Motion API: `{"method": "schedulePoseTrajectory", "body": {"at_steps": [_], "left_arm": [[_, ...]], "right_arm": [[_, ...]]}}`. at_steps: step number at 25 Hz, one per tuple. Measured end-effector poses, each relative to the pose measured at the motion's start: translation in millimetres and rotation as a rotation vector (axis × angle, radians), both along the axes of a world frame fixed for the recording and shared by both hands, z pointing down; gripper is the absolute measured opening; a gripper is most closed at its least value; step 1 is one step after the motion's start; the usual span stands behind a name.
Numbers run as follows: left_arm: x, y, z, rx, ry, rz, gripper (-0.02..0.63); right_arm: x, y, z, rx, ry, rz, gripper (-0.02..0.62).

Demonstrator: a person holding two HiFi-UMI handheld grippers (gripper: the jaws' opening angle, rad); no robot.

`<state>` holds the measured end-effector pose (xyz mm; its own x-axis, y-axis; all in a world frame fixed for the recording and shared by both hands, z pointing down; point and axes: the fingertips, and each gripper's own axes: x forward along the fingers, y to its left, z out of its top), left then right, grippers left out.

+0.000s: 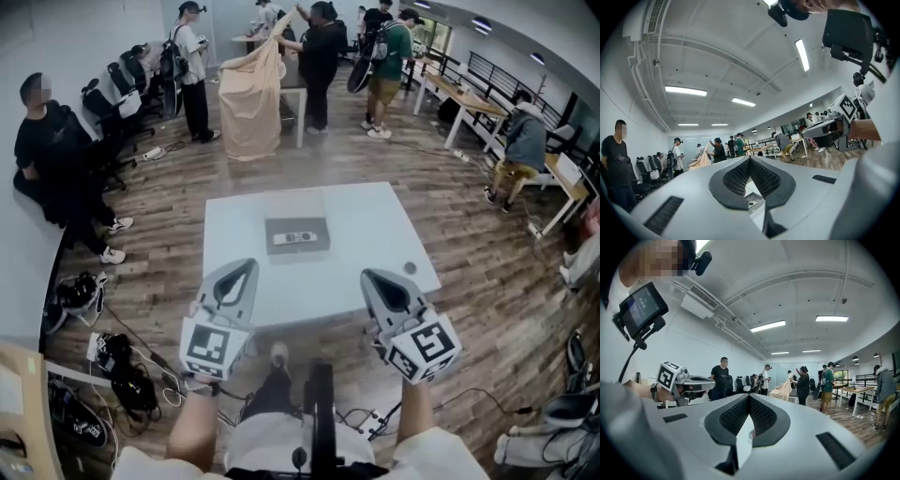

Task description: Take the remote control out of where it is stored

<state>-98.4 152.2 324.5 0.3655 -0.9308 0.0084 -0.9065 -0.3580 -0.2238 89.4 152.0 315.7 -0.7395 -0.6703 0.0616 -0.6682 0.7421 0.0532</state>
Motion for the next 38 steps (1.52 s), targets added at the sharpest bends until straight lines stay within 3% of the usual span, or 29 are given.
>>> {"method": "schedulePoseTrajectory", "body": {"at_steps": [23,38], "left_arm": [[-66,-219,-15,0.027,-0.027,0.019,-0.002],[-106,-297,-7,0.003,-0.033,0.032,0.000]], "right_arm": [[-55,-220,-16,0.014,-0.009,0.064,-0.002],[-90,-293,-4,-0.035,-0.025,0.091,-0.002]]}}
